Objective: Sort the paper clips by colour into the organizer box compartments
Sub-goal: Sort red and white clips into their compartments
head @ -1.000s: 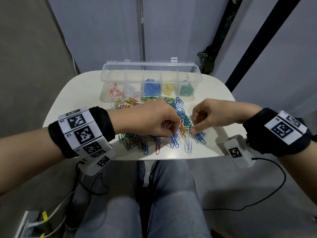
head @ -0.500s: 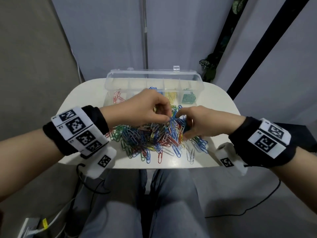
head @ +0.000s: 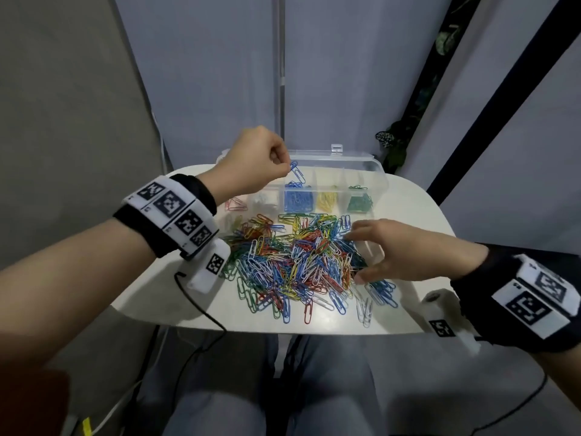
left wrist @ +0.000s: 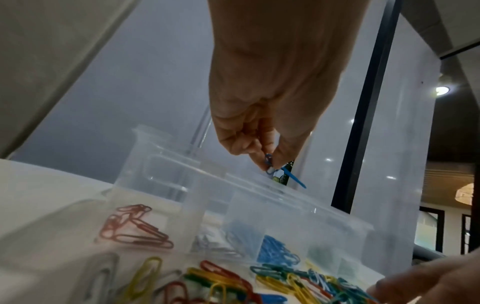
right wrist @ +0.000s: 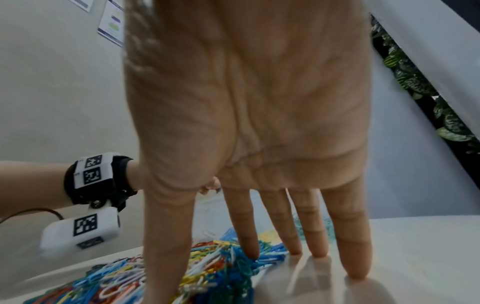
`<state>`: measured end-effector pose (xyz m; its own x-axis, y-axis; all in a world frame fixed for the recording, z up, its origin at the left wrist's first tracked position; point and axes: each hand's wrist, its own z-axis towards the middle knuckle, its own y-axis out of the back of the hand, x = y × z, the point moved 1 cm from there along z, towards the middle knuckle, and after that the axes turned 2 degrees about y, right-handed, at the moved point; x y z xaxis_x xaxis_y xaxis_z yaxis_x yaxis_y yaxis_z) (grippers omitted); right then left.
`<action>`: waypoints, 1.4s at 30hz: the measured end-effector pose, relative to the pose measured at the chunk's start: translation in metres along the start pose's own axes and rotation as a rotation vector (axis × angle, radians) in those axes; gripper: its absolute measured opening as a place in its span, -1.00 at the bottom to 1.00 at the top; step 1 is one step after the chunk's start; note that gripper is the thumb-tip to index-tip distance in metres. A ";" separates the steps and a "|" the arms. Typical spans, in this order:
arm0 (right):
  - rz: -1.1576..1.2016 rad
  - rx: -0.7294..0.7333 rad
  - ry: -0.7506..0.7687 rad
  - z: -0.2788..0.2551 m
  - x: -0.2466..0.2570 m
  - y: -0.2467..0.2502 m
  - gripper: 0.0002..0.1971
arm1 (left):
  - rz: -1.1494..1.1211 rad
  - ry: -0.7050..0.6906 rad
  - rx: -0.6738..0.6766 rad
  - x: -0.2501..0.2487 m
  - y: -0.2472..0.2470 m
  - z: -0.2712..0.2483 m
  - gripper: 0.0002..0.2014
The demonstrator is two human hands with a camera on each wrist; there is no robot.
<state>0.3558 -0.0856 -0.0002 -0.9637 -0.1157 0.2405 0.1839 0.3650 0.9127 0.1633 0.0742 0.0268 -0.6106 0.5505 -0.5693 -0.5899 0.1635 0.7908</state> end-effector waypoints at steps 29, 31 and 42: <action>0.164 -0.169 -0.180 0.028 0.025 0.004 -0.74 | 0.101 -0.222 0.395 -0.002 -0.015 -0.062 -0.65; 0.300 -0.192 -0.205 0.030 0.021 0.006 -0.86 | 0.083 -0.206 0.392 -0.002 -0.015 -0.061 -0.65; 1.022 -0.303 -0.382 0.029 0.002 0.013 -0.86 | -0.017 -0.168 0.330 -0.002 -0.019 -0.056 -0.70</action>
<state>0.3509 -0.0540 0.0023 -0.3211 0.4176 0.8500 0.9084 -0.1181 0.4011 0.1465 0.0241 0.0003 -0.4906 0.6680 -0.5595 -0.3802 0.4137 0.8273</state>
